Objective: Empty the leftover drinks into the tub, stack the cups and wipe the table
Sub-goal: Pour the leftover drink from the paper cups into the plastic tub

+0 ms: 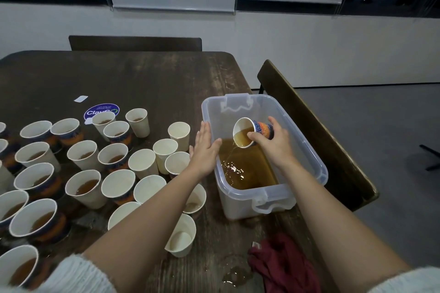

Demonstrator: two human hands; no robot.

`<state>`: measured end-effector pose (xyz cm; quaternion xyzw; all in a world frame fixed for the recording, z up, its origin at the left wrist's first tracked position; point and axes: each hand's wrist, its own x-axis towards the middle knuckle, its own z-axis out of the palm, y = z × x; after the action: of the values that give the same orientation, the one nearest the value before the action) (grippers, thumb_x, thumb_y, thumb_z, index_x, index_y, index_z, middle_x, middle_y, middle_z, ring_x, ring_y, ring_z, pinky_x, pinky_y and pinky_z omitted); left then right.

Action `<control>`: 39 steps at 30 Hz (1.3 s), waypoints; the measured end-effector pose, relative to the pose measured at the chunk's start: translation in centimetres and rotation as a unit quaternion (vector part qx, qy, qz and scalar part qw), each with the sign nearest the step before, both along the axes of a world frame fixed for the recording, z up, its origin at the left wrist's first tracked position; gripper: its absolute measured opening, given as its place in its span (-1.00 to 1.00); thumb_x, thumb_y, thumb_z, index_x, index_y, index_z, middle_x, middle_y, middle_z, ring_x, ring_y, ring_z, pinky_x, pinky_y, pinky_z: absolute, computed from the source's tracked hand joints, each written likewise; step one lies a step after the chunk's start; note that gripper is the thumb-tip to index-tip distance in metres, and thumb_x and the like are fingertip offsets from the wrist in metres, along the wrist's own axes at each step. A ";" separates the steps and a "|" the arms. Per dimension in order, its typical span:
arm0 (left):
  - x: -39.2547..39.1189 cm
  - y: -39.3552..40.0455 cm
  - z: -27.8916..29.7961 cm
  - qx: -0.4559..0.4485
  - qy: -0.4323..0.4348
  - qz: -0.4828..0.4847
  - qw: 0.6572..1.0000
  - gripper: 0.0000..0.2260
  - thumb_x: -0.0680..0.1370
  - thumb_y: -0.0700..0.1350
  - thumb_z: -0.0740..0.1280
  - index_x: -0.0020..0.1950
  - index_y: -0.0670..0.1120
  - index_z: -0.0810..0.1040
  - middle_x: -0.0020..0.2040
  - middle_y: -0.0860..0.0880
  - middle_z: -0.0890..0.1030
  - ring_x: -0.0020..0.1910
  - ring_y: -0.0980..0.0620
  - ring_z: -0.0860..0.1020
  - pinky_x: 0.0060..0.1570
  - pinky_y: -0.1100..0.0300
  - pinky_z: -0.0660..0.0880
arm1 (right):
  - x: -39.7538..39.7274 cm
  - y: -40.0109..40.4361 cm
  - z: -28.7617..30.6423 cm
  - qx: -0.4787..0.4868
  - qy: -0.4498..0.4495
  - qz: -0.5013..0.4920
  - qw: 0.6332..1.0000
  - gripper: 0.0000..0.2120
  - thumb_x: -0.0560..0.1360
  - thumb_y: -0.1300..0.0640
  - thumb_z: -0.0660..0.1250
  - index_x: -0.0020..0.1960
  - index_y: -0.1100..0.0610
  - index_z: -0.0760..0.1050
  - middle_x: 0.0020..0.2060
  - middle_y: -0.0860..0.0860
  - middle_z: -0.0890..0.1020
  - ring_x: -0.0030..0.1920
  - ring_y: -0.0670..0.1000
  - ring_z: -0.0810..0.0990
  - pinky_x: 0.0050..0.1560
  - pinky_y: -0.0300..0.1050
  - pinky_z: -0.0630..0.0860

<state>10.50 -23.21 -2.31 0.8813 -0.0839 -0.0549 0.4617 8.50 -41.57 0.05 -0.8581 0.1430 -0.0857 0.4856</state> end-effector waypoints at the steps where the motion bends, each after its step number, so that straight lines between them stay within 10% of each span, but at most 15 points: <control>1: 0.0 0.0 0.0 0.000 -0.001 0.000 1.000 -0.48 0.69 0.03 -0.01 0.57 0.03 -0.19 0.59 0.06 -0.19 0.56 0.02 -0.18 0.50 -0.17 -0.21 | 0.0 0.0 0.0 -0.006 -0.002 -0.001 1.000 -0.21 0.46 -0.14 0.43 0.55 -0.05 0.11 0.46 0.07 0.25 0.40 0.12 0.34 0.32 0.06 0.40; 39: 0.1 0.1 -0.2 -0.017 -0.013 0.000 1.000 -0.48 0.69 0.00 0.02 0.58 0.00 -0.16 0.59 0.03 -0.16 0.56 0.01 -0.17 0.51 -0.15 -0.12 | -0.3 0.2 0.1 -0.073 -0.050 -0.014 0.996 -0.14 0.42 -0.06 0.49 0.56 -0.03 0.07 0.47 0.09 0.20 0.40 0.11 0.33 0.27 -0.05 0.42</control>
<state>10.58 -23.14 -2.53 0.8741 -0.0909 -0.0418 0.4754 8.17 -41.40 0.15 -0.8837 0.1245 -0.1453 0.4272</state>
